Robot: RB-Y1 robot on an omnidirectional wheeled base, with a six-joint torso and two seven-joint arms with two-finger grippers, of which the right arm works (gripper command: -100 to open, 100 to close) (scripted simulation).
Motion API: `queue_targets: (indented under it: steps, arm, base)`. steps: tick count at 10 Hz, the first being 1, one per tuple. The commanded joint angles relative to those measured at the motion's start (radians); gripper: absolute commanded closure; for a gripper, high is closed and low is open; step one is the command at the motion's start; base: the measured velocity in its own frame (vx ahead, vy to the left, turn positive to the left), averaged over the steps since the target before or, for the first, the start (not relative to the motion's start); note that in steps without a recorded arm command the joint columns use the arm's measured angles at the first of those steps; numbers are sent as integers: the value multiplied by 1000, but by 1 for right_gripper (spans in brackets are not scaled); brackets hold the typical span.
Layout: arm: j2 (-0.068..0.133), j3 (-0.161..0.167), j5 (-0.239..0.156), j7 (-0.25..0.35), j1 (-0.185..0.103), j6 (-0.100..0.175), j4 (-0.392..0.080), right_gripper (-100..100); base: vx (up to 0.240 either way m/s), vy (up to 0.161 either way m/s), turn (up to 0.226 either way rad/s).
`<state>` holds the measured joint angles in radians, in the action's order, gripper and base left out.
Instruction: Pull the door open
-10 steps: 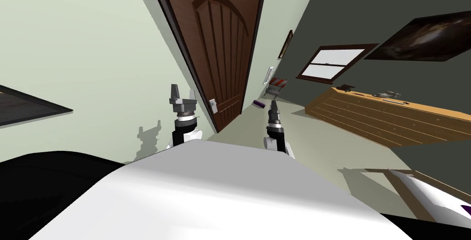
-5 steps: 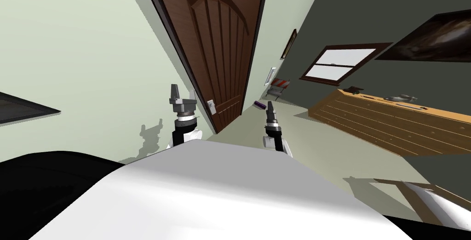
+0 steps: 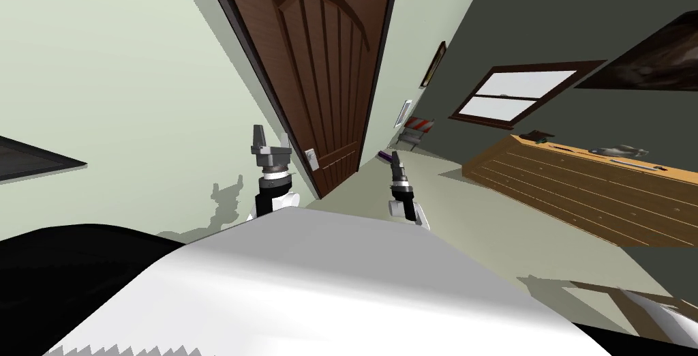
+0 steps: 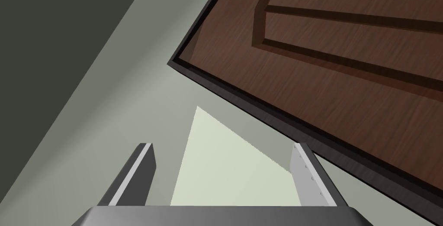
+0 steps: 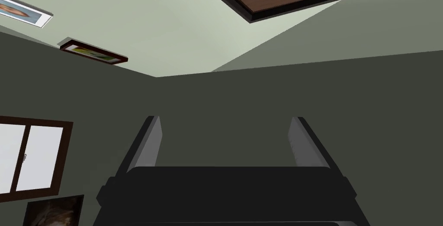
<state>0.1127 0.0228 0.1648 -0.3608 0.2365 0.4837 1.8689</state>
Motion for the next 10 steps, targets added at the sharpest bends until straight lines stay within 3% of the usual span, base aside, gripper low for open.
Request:
queue_targets:
  steps: [1,10]
  arm:
    - [4,-3,12,-15,-17,2,-30,-100]
    - [15,-18,80,-91,-111,15,-193,-100]
  base:
    - [35,-60,73]
    - [13,-34,71]
